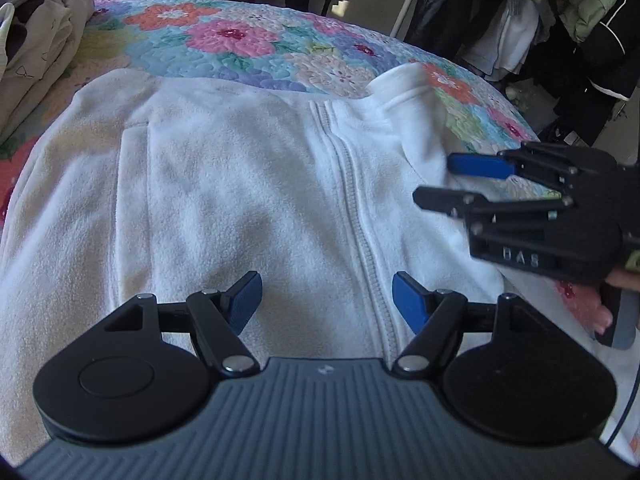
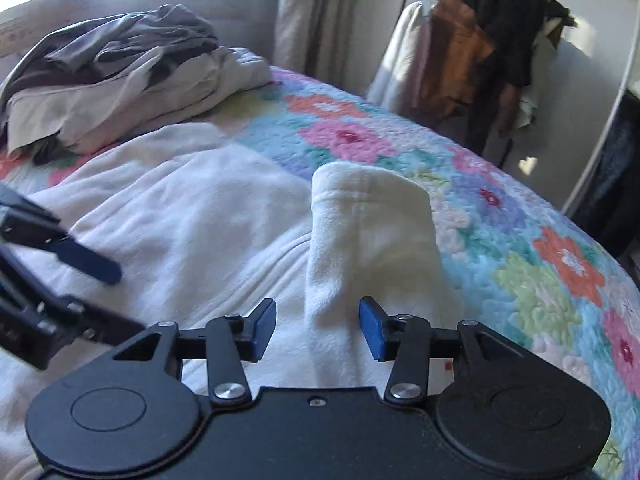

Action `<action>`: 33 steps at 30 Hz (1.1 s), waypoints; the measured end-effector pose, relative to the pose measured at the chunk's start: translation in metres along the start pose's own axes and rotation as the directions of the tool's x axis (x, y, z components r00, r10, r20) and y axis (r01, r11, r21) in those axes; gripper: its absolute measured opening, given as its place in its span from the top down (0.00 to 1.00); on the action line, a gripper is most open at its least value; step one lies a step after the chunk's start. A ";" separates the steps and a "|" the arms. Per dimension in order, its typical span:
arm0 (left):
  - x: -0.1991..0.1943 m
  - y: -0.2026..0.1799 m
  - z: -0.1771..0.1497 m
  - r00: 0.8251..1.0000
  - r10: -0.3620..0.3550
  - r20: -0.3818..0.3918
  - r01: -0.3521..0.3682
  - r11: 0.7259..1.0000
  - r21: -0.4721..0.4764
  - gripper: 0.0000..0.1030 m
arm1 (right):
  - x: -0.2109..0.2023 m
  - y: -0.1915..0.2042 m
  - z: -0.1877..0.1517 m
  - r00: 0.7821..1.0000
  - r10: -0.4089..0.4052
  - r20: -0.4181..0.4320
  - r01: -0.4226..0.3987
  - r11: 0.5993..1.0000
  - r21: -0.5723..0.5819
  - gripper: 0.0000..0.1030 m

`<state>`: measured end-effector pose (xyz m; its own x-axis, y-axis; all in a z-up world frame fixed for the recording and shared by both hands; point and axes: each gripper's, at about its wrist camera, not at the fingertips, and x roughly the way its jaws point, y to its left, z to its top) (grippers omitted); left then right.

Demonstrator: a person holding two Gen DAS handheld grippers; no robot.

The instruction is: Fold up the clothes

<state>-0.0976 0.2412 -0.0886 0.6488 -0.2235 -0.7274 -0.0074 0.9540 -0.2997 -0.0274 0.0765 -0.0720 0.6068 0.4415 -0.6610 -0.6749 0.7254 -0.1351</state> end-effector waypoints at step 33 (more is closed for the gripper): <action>0.009 0.015 0.000 0.995 0.102 -0.006 -0.102 0.995 0.011 0.32 | -0.005 -0.190 -0.066 0.950 -0.285 -0.129 0.304 0.743 0.597 0.99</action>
<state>-0.0917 0.2534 -0.0990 0.6400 -0.1264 -0.7579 -0.0654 0.9739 -0.2176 0.0696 -0.0987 -0.0919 0.7146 0.1447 -0.6844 -0.0665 0.9880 0.1395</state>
